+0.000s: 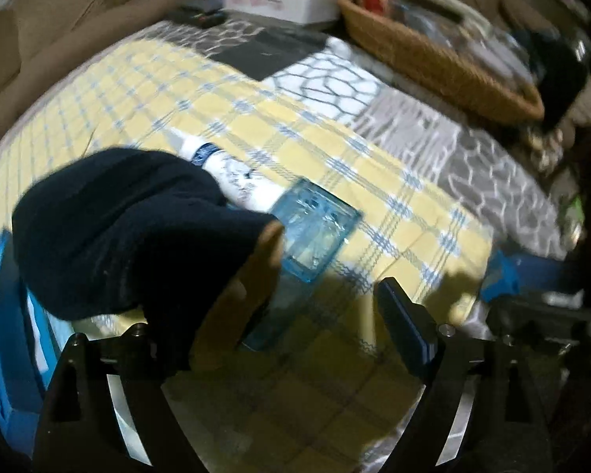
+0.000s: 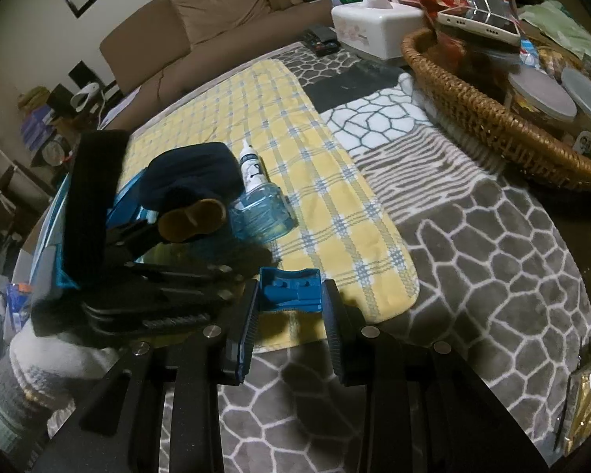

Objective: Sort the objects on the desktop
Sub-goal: 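Reach the left gripper to the clear blue plastic case and grasp it, then lift the clear case with the left gripper toward the white cardboard box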

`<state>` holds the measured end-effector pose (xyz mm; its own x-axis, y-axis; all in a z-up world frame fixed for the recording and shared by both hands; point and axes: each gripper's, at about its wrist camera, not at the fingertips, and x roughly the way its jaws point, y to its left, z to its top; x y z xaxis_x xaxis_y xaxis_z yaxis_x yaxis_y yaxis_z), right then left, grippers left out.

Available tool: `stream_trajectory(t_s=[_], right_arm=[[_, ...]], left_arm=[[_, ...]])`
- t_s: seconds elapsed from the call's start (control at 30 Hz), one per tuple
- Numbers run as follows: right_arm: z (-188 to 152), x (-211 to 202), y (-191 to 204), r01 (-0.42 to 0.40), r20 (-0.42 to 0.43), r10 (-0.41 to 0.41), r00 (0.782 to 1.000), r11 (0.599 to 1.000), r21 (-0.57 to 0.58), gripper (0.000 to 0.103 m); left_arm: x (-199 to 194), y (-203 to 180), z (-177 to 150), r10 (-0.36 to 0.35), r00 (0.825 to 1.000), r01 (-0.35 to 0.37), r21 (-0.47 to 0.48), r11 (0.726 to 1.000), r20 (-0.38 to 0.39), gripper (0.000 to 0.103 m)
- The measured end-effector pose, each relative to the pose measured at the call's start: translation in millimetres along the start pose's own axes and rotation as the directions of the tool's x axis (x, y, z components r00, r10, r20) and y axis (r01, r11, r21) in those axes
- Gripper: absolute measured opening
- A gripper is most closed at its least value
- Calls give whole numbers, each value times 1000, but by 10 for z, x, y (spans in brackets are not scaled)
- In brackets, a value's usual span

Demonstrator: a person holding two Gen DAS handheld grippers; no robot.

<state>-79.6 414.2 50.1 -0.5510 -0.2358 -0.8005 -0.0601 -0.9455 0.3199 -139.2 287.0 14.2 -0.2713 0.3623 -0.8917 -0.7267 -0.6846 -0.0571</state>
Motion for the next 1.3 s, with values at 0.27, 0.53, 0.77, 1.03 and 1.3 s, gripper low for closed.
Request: stream_trajectory(t_s=[0.27, 0.53, 0.77, 1.03, 1.3], right_arm=[[6, -17, -86, 10, 5, -10, 1000, 1000, 28, 31], [13, -142, -235, 23, 32, -26, 999, 996, 82, 32], [32, -114, -224, 25, 25, -27, 999, 996, 81, 31], [66, -199, -65, 3, 61, -6, 998, 999, 48, 31], [127, -422, 432, -33, 146, 40, 988, 998, -54, 31]], left_arm=[[-154, -238, -212, -115, 993, 114, 34, 993, 36, 37], [-106, -184, -61, -101, 991, 114, -155, 981, 90, 70], [-22, -344, -9, -26, 996, 33, -76, 997, 82, 37], [-560, -160, -193, -90, 984, 112, -133, 985, 156, 37], [-1745, 300, -512, -109, 946, 177, -202, 963, 305, 37]])
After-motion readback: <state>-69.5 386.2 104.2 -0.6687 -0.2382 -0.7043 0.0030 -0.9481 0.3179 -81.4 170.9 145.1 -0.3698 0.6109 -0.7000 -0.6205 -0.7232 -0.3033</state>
